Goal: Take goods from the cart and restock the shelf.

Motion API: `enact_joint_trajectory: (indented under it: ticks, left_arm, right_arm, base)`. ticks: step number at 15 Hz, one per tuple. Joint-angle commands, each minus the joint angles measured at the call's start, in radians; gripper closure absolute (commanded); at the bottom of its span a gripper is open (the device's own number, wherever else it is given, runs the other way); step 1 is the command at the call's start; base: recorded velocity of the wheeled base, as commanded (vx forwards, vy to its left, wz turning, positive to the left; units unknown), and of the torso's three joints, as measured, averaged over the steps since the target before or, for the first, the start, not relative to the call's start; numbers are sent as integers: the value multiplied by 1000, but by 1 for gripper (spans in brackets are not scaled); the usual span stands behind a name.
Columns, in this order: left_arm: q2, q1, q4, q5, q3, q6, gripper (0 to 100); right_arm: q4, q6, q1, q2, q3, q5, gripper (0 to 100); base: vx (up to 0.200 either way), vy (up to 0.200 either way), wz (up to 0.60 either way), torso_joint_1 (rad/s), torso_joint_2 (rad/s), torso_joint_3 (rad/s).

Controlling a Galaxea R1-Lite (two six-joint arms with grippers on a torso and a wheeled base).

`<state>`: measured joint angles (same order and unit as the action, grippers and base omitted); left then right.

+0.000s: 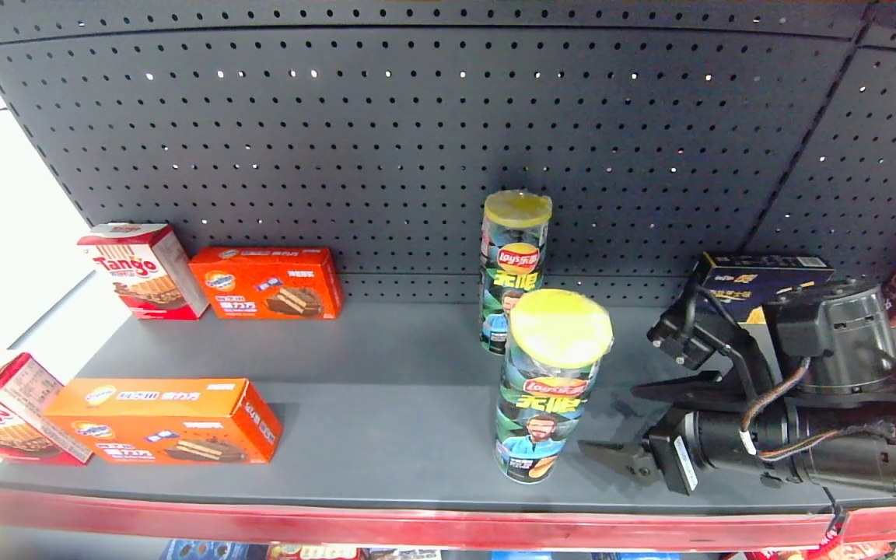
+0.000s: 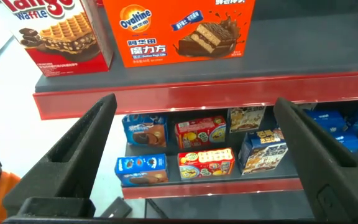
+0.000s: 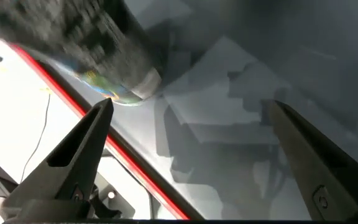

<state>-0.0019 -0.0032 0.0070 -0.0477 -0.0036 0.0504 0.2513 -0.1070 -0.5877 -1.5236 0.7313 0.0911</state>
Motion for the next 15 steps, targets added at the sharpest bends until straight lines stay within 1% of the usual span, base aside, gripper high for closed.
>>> enact_joint_trajectory:
  ticks: [1, 9, 15]
  left_arm:
    - [2, 0, 1, 0, 1, 0, 0]
    - [2, -1, 2, 0, -1, 0, 0]
    - [2, -1, 2, -3, -1, 0, 0]
  right_arm:
    - [0, 0, 22, 16, -4, 1, 0]
    - [2, -2, 15, -41, 40, 1, 0]
    - [3, -2, 11, -46, 46, 3, 0]
  base:
    - [0, 0, 0, 0, 0, 0]
    - [0, 0, 0, 0, 0, 0]
    - [0, 0, 0, 0, 0, 0]
